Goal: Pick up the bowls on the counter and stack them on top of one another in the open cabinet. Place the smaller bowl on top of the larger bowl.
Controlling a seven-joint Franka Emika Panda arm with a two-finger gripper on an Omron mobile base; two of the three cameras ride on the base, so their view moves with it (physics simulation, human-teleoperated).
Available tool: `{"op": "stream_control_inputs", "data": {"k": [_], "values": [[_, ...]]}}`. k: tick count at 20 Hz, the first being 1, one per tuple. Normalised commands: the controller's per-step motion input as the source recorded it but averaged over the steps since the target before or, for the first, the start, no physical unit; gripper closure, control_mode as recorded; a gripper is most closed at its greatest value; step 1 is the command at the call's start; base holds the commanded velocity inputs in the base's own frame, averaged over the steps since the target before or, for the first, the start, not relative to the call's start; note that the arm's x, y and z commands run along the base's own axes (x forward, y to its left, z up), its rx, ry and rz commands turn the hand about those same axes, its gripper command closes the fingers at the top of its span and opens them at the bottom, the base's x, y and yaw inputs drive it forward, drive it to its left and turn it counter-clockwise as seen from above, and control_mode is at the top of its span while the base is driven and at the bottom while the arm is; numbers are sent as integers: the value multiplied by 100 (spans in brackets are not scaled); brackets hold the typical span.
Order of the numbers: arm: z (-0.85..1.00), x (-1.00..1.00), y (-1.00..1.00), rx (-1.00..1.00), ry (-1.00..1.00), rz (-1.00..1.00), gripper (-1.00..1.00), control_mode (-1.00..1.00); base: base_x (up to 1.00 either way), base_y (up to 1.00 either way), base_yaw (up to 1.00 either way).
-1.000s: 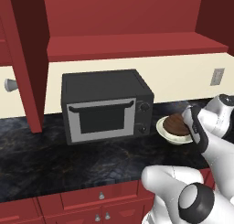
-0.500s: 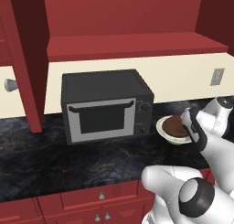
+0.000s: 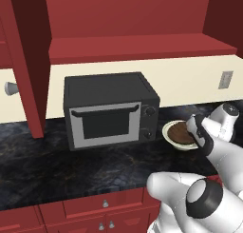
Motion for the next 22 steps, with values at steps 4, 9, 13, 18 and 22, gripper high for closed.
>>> {"op": "stream_control_inputs", "data": {"k": [4, 9, 13, 18, 22], "values": [[-9, 9, 0, 0, 0, 0, 100, -100, 0, 0, 0], [-4, 5, 0, 0, 1, 0, 100, -100, 0, 0, 0], [-5, 7, 0, 0, 0, 1, 100, -100, 0, 0, 0], [-6, 8, 0, 0, 2, 0, 100, -100, 0, 0, 0], [-7, 10, 0, 0, 3, 1, 100, -100, 0, 0, 0]]}}
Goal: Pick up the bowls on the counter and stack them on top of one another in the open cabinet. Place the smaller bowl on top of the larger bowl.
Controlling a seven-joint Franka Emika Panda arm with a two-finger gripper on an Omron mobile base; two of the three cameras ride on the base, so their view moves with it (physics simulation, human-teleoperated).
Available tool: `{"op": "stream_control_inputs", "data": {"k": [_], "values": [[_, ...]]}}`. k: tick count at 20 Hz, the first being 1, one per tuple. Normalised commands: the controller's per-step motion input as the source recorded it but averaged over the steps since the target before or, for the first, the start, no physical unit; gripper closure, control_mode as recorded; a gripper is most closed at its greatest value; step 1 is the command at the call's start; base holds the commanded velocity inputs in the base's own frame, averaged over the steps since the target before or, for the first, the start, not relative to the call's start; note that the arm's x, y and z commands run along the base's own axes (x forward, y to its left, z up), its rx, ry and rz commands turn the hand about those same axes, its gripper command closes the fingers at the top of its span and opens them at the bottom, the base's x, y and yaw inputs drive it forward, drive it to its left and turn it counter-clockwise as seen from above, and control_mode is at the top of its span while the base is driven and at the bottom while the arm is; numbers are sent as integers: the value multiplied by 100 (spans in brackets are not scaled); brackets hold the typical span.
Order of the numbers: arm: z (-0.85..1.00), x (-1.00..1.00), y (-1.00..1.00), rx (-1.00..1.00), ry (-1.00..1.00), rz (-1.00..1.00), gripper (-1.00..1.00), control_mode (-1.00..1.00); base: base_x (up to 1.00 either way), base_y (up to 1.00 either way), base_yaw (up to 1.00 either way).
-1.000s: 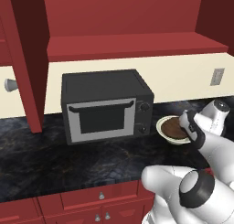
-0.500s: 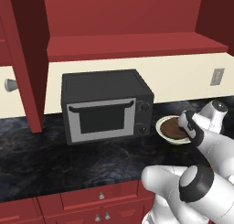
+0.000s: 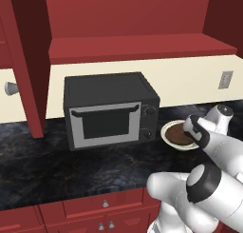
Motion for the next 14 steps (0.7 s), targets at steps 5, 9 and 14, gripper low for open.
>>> {"op": "stream_control_inputs", "data": {"k": [5, 9, 14], "values": [[-6, 12, 0, 0, 4, 0, 100, -100, 0, 0, 0], [-4, 11, 0, 0, 1, 1, -100, -100, 0, 0, 0], [0, 6, -3, 0, 0, 1, -100, -100, 0, 0, 0]]}}
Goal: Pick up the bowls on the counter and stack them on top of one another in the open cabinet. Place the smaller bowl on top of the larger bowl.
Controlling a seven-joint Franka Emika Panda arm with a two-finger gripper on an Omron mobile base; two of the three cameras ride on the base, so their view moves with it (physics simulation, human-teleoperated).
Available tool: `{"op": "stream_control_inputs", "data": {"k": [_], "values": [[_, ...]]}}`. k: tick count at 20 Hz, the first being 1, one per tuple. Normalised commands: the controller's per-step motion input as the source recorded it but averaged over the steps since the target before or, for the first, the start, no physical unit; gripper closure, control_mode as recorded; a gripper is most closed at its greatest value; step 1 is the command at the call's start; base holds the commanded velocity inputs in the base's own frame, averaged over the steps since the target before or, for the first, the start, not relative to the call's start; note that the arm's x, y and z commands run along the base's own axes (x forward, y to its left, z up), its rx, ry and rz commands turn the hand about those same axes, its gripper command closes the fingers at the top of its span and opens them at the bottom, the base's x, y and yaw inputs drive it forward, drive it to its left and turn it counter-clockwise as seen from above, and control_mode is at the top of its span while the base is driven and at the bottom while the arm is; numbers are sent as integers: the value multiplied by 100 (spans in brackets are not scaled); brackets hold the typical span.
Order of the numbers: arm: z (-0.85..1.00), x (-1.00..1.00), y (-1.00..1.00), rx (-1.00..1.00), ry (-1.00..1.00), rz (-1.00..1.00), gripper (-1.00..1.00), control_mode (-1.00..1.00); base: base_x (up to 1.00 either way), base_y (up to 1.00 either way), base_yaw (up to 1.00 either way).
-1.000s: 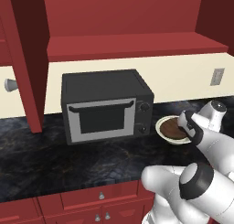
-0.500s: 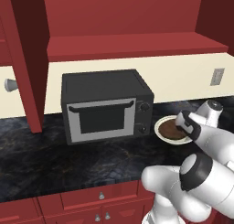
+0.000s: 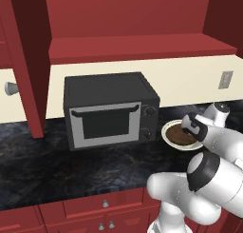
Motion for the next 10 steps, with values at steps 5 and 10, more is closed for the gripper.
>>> {"op": "stream_control_inputs", "data": {"k": [5, 10], "values": [[5, 0, -6, 1, 0, 0, -100, -100, 0, 0, 0], [21, 0, -21, 0, 0, 0, -100, -100, 0, 0, 0]]}}
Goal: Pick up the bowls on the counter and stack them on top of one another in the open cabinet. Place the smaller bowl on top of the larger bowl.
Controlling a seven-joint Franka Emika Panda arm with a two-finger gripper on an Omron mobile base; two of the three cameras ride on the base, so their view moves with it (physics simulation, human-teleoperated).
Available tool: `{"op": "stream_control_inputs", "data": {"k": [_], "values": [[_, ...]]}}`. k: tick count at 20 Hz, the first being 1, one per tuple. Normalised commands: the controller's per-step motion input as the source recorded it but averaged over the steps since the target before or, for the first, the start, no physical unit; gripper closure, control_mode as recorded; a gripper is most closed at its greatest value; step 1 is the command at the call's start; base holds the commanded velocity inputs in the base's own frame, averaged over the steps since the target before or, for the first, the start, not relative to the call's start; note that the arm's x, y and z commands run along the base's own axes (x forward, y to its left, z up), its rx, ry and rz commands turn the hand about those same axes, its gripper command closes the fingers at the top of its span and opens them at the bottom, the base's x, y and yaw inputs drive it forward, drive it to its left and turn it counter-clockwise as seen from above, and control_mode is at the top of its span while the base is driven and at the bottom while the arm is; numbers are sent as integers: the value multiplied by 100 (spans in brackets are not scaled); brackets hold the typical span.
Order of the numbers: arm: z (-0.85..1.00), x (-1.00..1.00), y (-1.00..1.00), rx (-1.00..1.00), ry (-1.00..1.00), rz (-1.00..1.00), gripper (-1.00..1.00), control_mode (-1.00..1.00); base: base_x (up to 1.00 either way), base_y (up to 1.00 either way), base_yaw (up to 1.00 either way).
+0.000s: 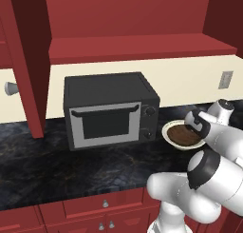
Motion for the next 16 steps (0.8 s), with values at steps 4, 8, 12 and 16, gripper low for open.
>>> {"op": "stream_control_inputs", "data": {"k": [4, 8, 12, 16], "values": [[35, 0, -14, 0, 0, 0, -100, -100, 0, 0, 0], [25, 0, -11, 0, 0, 0, -100, -100, 0, 0, 0], [13, -6, -9, 0, 0, 0, -100, -100, 0, 0, 0], [1, -20, -8, 0, 0, 0, -100, -100, 0, 0, 0]]}}
